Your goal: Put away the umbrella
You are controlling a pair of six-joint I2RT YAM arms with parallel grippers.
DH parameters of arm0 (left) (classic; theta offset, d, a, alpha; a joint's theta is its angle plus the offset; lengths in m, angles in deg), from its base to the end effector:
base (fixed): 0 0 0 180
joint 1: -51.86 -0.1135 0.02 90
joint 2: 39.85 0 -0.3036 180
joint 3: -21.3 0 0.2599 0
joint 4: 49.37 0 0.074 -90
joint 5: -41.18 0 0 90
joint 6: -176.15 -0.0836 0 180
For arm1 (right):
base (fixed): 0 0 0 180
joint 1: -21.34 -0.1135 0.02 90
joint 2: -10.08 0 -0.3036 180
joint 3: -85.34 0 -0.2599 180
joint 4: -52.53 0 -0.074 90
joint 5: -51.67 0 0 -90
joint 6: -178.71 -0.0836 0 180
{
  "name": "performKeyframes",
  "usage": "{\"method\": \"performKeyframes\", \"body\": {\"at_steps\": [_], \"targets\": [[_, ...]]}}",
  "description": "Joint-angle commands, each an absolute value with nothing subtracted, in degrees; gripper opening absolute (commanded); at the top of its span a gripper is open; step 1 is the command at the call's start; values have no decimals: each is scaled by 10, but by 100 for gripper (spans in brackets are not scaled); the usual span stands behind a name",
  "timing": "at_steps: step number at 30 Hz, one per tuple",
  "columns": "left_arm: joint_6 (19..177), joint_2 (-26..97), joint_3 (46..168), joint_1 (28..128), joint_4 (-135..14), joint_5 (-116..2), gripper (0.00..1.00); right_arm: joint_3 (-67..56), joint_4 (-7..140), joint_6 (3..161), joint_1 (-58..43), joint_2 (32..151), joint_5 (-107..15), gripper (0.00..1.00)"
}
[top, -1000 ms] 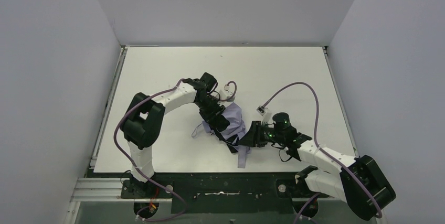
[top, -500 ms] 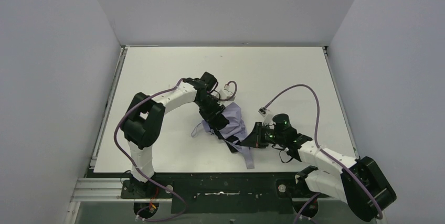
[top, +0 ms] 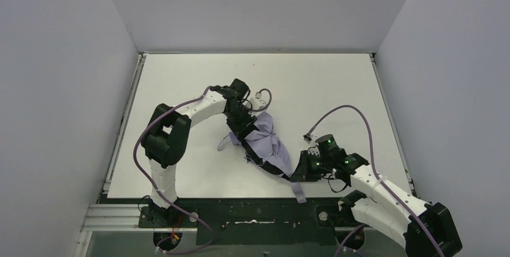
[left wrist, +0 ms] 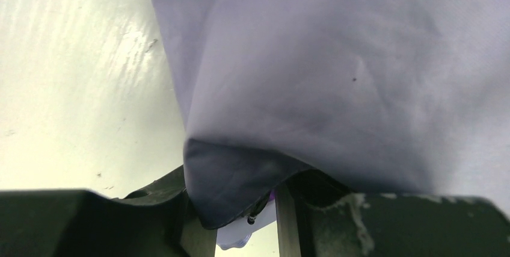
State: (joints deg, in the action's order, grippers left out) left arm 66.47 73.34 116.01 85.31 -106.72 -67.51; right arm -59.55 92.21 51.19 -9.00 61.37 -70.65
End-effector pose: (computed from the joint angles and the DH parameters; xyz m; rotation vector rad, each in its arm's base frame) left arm 0.3386 -0.2558 0.1617 1.3463 2.5603 -0.5156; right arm 0.1163 0.1199 0.1583 -0.0717 2.7474 1.1274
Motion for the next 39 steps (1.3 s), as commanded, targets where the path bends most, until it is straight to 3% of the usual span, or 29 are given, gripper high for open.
{"method": "performKeyframes", "body": {"at_steps": [1, 6, 14, 17, 22, 25, 26, 39], "targets": [[669, 736, 1189, 838, -1047, -594, 0, -585, 1003, 513, -100, 602, -735, 0], [673, 736, 1189, 838, -1041, -593, 0, -597, 996, 498, -116, 605, -721, 0], [670, 734, 1178, 852, -1034, -595, 0, -627, 866, 448, -116, 617, -753, 19], [669, 734, 1175, 854, -1033, -595, 0, -641, 837, 434, -116, 619, -760, 22], [666, 734, 1177, 854, -1034, -588, 0, -645, 857, 435, -116, 615, -759, 19], [666, 736, 1183, 853, -1035, -575, 0, -634, 912, 445, -117, 597, -749, 2], [667, 737, 1187, 853, -1033, -566, 0, -627, 935, 447, -118, 587, -743, 0], [681, 739, 1208, 849, -1015, -448, 0, -593, 1131, 398, -141, 475, -697, 0]]}}
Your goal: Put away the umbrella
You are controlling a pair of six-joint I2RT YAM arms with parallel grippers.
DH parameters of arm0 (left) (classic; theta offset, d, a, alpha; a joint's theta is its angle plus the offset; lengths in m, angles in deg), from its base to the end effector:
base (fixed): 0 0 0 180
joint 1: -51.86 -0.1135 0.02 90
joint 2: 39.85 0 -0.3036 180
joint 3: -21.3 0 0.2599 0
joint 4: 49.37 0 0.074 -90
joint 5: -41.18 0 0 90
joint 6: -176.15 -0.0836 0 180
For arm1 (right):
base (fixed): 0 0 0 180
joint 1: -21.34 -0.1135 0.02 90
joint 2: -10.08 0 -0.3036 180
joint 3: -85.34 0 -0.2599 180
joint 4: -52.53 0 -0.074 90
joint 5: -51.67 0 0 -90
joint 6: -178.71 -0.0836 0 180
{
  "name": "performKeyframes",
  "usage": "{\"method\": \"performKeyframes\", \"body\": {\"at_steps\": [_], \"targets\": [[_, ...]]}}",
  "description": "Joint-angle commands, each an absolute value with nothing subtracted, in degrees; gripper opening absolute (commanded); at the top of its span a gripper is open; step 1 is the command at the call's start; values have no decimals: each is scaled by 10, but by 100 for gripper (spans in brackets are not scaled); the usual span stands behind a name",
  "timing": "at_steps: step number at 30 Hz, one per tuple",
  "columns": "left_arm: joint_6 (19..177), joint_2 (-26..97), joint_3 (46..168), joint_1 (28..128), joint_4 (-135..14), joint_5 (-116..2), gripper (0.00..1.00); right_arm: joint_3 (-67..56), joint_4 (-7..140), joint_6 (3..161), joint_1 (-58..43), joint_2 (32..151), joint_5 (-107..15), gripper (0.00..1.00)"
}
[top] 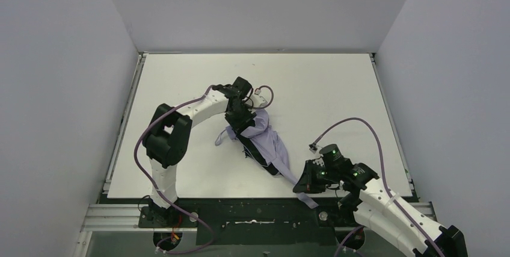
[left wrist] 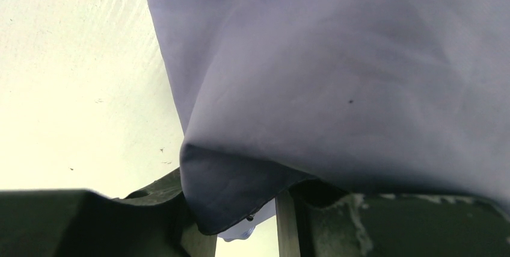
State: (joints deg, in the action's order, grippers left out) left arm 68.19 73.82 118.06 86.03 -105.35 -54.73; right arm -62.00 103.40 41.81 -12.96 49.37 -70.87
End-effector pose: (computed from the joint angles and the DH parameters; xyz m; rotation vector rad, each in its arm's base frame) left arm 0.3566 -0.2524 0.1658 1.2736 2.5534 -0.2063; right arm 0.0745 0.1052 0.1539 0.0716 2.8525 1.1693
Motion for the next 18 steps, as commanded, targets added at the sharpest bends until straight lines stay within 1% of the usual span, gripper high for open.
{"method": "performKeyframes", "body": {"at_steps": [1, 6, 11, 18], "targets": [[683, 739, 1207, 849, -1013, -442, 0, -588, 1141, 398, -142, 474, -692, 0], [687, 737, 1202, 849, -1002, -420, 0, -585, 1166, 395, -159, 480, -686, 0], [692, 738, 1203, 847, -997, -405, 0, -564, 1224, 375, -198, 458, -648, 0], [694, 735, 1207, 837, -996, -400, 0, -573, 1271, 367, -234, 459, -620, 0]]}}
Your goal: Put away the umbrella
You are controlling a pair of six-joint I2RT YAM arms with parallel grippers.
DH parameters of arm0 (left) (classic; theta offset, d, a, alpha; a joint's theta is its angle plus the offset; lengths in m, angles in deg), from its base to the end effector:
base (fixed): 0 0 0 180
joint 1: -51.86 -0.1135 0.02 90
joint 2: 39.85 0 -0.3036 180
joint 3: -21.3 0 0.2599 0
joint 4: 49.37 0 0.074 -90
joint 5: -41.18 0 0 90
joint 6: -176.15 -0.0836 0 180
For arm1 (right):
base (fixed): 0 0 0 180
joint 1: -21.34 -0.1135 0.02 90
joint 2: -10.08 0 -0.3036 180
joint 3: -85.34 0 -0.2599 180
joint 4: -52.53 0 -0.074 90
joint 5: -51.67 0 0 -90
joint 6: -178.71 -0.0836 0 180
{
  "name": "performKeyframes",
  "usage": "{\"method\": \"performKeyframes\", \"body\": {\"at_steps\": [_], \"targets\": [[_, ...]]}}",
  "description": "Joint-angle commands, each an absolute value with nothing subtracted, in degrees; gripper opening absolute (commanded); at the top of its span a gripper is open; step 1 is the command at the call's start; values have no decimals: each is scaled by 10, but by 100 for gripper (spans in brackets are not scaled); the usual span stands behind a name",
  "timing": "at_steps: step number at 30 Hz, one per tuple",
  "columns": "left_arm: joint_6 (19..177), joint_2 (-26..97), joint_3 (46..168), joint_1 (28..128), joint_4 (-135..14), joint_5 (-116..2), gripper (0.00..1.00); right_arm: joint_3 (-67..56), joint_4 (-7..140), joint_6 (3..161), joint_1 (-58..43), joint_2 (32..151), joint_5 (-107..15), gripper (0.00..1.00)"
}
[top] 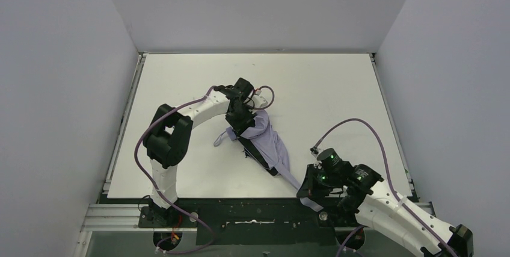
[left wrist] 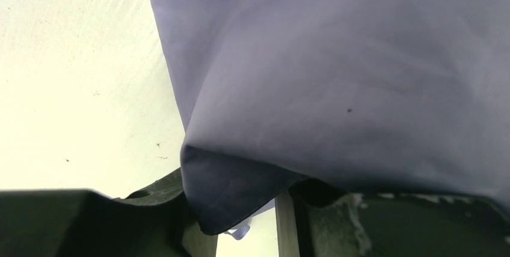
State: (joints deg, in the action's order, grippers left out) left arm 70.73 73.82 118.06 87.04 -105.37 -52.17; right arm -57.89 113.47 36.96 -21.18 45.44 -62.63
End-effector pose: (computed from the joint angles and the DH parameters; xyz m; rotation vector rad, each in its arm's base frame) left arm 0.3542 -0.2557 0.1655 1.2309 2.5746 -0.1558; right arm 0.0566 0.0986 0.1661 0.0642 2.9197 1.0090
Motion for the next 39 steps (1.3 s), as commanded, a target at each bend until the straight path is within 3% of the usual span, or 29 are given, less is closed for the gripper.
{"method": "performKeyframes", "body": {"at_steps": [1, 16, 25, 27, 31, 39], "targets": [[694, 734, 1207, 837, -996, -400, 0, -574, 1275, 368, -239, 463, -613, 0], [698, 726, 1202, 816, -989, -398, 1, -571, 1310, 285, -385, 472, -551, 0], [695, 706, 1174, 809, -969, -429, 29, -536, 1384, 253, -419, 448, -488, 0], [694, 708, 1173, 808, -969, -429, 26, -527, 1405, 253, -419, 444, -477, 0], [693, 710, 1177, 807, -972, -435, 0, -533, 1396, 258, -420, 442, -490, 0], [692, 687, 1140, 853, -944, -398, 0, -568, 1253, 231, -420, 464, -458, 0]]}}
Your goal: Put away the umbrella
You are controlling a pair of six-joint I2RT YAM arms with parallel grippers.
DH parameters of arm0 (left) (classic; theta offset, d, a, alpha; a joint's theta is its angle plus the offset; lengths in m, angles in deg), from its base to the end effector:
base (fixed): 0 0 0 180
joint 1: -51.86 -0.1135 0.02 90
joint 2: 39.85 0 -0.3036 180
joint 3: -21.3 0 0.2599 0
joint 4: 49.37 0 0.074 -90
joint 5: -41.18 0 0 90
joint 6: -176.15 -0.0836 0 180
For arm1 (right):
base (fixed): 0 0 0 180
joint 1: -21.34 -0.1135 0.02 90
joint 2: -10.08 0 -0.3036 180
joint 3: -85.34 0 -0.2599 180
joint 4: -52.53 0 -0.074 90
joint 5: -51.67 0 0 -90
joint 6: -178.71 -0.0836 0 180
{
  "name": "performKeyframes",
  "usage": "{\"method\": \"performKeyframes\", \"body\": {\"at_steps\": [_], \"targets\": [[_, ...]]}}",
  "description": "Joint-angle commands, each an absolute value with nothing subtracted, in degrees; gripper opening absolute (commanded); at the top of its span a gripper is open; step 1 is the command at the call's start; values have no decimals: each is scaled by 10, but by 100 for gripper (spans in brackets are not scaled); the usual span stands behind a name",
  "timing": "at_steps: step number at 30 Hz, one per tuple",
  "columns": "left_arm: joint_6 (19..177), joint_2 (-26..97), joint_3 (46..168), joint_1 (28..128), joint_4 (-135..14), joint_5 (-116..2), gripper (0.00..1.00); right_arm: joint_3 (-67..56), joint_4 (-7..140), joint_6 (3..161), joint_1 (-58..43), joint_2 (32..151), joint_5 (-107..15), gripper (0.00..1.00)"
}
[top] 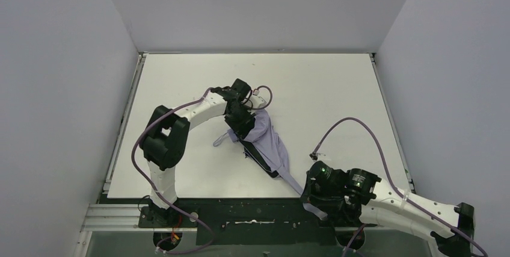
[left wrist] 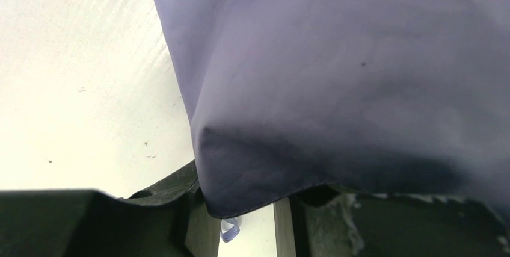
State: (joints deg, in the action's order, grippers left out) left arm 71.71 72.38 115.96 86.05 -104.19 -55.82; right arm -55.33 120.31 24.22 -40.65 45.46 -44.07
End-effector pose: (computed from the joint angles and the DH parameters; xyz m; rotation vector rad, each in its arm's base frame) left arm 0.3501 -0.2501 0.1665 1.1979 2.5856 -0.2474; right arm 0.0401 0.0932 0.1661 0.0300 2.9478 0.6783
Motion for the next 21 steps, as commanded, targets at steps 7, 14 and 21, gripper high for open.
{"method": "performKeyframes", "body": {"at_steps": [7, 14, 21], "targets": [[681, 658, 1077, 914, -884, -311, 0, -554, 1149, 244, -416, 472, -393, 11], [672, 651, 1052, 937, -856, -278, 0, -551, 1135, 277, -395, 527, -422, 25], [658, 638, 1024, 955, -821, -257, 0, -442, 1213, 331, -387, 472, -247, 44]]}}
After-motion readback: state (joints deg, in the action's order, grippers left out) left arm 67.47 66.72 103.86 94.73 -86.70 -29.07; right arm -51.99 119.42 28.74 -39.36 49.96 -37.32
